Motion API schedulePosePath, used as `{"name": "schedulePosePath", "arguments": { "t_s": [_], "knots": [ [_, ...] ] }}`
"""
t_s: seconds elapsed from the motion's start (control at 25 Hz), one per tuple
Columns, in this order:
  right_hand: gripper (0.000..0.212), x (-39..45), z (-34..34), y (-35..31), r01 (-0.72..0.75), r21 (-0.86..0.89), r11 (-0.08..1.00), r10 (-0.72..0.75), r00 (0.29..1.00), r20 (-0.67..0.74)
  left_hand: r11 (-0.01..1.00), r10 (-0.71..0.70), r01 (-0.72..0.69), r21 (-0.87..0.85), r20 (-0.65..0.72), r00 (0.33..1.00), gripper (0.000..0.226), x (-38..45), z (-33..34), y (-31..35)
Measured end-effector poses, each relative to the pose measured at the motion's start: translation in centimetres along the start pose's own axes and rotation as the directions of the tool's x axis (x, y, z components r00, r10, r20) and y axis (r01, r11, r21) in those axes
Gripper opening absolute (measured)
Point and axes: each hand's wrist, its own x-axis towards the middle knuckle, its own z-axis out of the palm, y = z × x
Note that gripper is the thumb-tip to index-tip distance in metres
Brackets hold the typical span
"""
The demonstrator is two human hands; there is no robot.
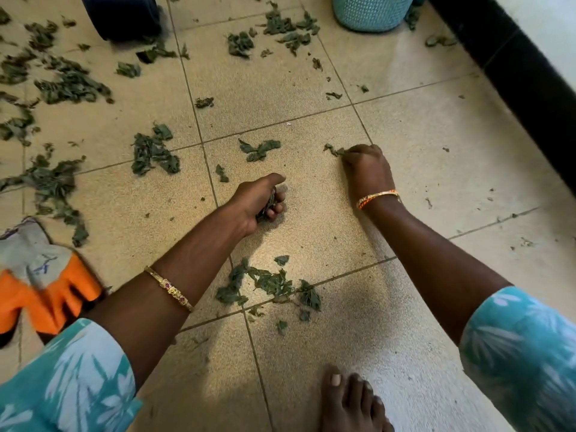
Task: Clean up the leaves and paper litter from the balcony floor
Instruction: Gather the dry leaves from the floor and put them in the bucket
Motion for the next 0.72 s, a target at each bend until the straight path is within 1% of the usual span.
{"name": "schedulePosePath", "arguments": {
  "t_s": [0.04,0.08,0.12,0.16,0.2,0.24,0.32,0.4,0.48,0.52,0.6,0.64,0.72],
  "knots": [
    [0.02,0.2,-0.5,-0.3,-0.069,0.076,0.995,0.069,0.998,0.001,1.0,0.001,-0.001,-0.015,-0.001,1.0,0.025,-0.1,0.1,-0.1],
    [0.018,0.1,-1.3,-1.0,-0.156,0.194,0.969,0.158,0.987,0.002,1.0,0.006,-0.006,-0.021,0.003,1.0,0.026,-0.2,0.2,-0.3],
    [0.017,-0.3,-2.1,-1.9,-0.225,0.327,0.918,0.236,0.972,0.006,1.0,0.015,-0.014,-0.017,0.013,1.0,0.027,-0.4,0.4,-0.3],
    [0.017,-1.1,-2.8,-3.1,-0.252,0.448,0.858,0.273,0.962,0.017,1.0,0.026,-0.026,-0.003,0.027,0.999,0.027,-0.7,0.7,-0.3],
    [0.017,-2.3,-3.4,-4.6,-0.243,0.525,0.816,0.266,0.963,0.031,0.999,0.039,-0.04,0.015,0.042,0.998,0.028,-1.0,1.0,-0.3],
    [0.019,-3.5,-3.8,-6.2,-0.22,0.56,0.799,0.23,0.972,0.054,0.998,0.053,-0.054,0.031,0.056,0.997,0.032,-1.2,1.3,-0.3],
    [0.021,-5.5,-4.0,-8.9,-0.164,0.547,0.821,0.137,0.986,0.09,0.995,0.077,-0.081,0.056,0.072,0.994,0.038,-1.7,1.8,-0.3],
    [0.027,-6.0,-3.9,-10.0,-0.124,0.501,0.857,0.068,0.989,0.129,0.992,0.103,-0.108,0.071,0.07,0.992,0.037,-1.9,2.1,-0.5],
    [0.025,-5.5,-4.2,-9.6,-0.113,0.544,0.832,0.018,0.984,0.177,0.988,0.121,-0.123,0.094,0.027,0.992,0.033,-1.8,1.9,-0.7],
    [0.023,-5.0,-4.5,-9.2,-0.121,0.566,0.815,0.03,0.985,0.167,0.987,0.12,-0.119,0.108,-0.007,0.993,0.033,-1.8,1.5,-0.6],
    [0.023,-3.4,-4.2,-7.8,-0.183,0.546,0.817,0.138,0.983,0.123,0.99,0.1,-0.093,0.106,-0.071,0.992,0.034,-1.6,0.4,-0.4],
    [0.027,-2.5,-3.7,-6.8,-0.225,0.498,0.837,0.189,0.974,0.122,0.992,0.09,-0.081,0.094,-0.093,0.992,0.034,-1.5,-0.1,-0.3],
    [0.049,-1.0,-2.1,-5.4,-0.311,0.375,0.873,0.247,0.946,0.208,0.995,0.078,-0.07,0.07,-0.122,0.989,0.034,-1.6,-1.2,-0.2]
  ]
}}
